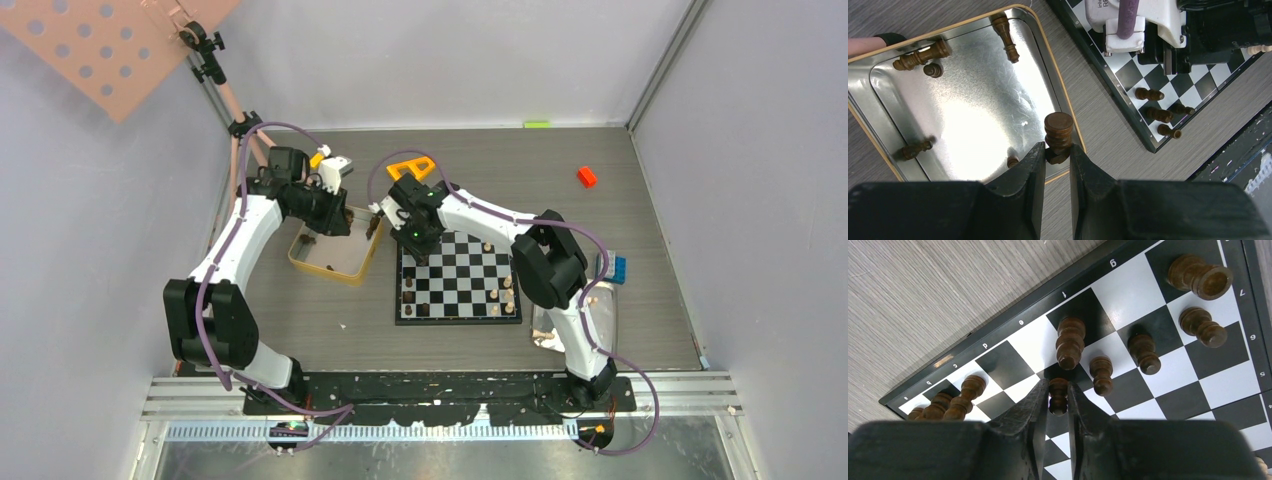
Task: Set up the chess pieces on the board
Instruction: Place the chess piece on the chessboard.
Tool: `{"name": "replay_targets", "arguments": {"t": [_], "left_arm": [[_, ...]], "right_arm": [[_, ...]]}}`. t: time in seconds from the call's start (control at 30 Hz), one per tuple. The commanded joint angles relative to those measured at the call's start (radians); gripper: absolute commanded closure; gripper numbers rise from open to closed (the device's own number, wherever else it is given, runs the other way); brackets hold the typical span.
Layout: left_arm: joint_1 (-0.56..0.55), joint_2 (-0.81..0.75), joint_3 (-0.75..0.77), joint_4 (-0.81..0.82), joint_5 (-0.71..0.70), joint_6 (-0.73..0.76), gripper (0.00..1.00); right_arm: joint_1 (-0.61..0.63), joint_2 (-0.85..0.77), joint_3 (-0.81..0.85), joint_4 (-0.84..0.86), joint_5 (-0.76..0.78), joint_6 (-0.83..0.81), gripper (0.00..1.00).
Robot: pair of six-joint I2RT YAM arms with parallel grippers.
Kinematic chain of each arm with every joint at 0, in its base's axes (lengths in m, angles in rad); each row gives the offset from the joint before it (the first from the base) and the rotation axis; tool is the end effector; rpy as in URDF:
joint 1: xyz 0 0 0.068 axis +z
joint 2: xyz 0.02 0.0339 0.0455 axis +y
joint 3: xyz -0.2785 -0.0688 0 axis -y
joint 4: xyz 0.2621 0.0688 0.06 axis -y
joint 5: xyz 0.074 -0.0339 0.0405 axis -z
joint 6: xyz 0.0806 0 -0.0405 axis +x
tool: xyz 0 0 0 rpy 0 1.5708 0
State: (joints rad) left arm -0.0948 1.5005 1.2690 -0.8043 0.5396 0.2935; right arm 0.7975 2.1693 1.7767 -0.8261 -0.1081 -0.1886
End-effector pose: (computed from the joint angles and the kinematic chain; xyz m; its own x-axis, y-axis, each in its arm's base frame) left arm 0.3368 -0.0736 0.2664 -0.7208 0.3179 -0.6159 0.5751 0.7702 -0.2756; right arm 0.3397 0.3604 0.1541 -0.5058 -0.7850 -0.3577 -0.8473 0.5300 0.0348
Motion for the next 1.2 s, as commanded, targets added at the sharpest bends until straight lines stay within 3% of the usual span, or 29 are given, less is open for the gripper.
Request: {"name": "replay_targets", "arguments": {"t": [0.0, 0.1, 0.3, 0.73, 1.03, 1.17], "left_arm": [[0.006, -0.035, 0.013, 0.004, 0.028, -0.008, 0.98], [0.006, -0.03, 0.015, 0.002, 0.031, -0.008, 0.98], [0.006, -0.026, 0.018, -0.005, 0.036, -0.01, 0.98], [0.006, -0.02, 0.026, -0.012, 0.042, -0.01, 0.98], [0.006, -0.017, 0.023, -0.014, 0.044, -0.008, 0.98], [0.006, -0.017, 0.021, -0.013, 0.045, -0.007, 0.98]], "right_arm": [[0.006, -0.013, 0.039, -0.011, 0.025, -0.009, 0.71], [0.007, -0.025, 0.037, -0.011, 0.033, -0.009, 0.64], [0.006, -0.034, 0.037, -0.012, 0.035, -0.009, 0.62], [0.006, -0.036, 0.037, -0.021, 0.038, -0.012, 0.74], [0.007, -0.031, 0.042, -0.02, 0.03, -0.008, 0.74], [0.006, -0.029, 0.044, -0.021, 0.024, -0.003, 0.69]]}}
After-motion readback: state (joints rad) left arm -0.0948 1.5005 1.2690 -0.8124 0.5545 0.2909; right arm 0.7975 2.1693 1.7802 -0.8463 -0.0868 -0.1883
